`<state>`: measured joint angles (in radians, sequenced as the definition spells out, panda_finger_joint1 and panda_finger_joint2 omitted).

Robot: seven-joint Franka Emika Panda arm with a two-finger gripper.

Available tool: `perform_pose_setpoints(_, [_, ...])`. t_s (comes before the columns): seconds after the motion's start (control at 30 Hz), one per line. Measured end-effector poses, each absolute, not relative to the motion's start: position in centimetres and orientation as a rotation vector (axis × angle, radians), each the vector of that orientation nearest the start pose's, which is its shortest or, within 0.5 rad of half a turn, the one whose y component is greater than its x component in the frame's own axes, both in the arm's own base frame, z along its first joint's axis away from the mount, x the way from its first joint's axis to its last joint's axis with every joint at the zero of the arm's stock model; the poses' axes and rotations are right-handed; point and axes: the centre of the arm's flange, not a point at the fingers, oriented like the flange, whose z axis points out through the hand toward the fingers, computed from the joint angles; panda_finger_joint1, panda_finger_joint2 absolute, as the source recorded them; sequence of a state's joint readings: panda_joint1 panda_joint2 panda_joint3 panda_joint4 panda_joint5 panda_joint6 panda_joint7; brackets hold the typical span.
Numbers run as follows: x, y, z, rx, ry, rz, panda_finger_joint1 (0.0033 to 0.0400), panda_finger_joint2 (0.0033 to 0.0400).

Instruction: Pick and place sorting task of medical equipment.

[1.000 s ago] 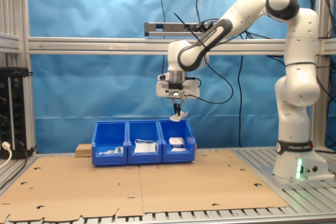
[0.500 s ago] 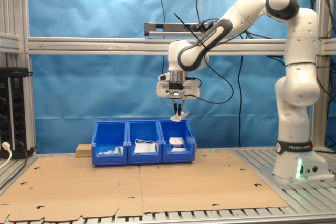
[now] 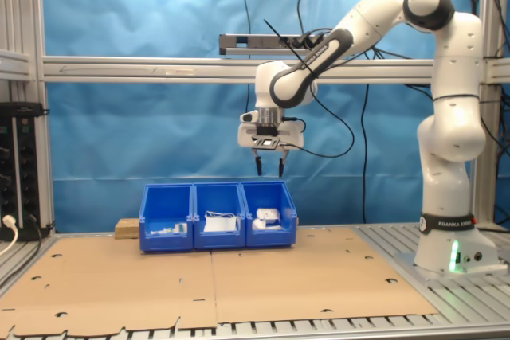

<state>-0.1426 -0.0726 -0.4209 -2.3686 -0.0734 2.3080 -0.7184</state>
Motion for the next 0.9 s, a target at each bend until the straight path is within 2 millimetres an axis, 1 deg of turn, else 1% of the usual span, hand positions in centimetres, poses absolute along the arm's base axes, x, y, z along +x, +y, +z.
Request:
perform_pose_setpoints(0.13, [41.4, -26.4, 35.2, -3.149, -0.324, 0.015, 0.0299, 0.0299])
perform_pose_setpoints(0.17, [41.4, -26.4, 35.2, -3.149, -0.324, 0.015, 0.0376, 0.0376])
perform_pose_setpoints(0.27, [41.4, -26.3, 35.2, -3.149, -0.324, 0.015, 0.0376, 0.0376])
perform_pose_setpoints(0.3, [41.5, -26.3, 35.2, -3.149, -0.325, 0.015, 0.0394, 0.0394])
perform_pose_setpoints(0.47, [41.9, -26.1, 35.6, -3.153, -0.34, 0.004, 0.0394, 0.0394])
perform_pose_setpoints(0.6, [42.7, -25.3, 36.1, -3.156, -0.375, -0.011, 0.0398, 0.0398])
perform_pose_setpoints(0.73, [43.7, -23.9, 36.9, -3.157, -0.429, -0.035, 0.0398, 0.0398])
perform_pose_setpoints(0.9, [45.0, -21.4, 38.0, -3.151, -0.519, -0.072, 0.04, 0.04])
